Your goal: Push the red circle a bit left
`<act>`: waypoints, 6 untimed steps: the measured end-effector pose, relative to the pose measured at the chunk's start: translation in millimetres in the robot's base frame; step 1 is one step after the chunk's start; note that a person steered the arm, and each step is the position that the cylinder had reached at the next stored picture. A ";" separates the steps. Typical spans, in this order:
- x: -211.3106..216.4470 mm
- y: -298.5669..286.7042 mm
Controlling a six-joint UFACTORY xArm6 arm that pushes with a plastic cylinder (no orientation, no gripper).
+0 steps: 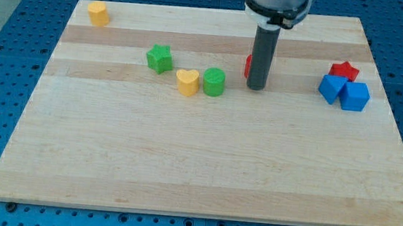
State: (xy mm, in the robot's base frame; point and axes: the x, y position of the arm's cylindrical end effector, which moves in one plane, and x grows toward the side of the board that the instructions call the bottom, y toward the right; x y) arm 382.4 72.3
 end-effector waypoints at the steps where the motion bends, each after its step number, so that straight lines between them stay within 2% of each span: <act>1: -46.7 -27.7; 2: -81.2 -59.0; 4: -44.8 -11.6; 5: -47.2 36.4; 6: -74.9 31.2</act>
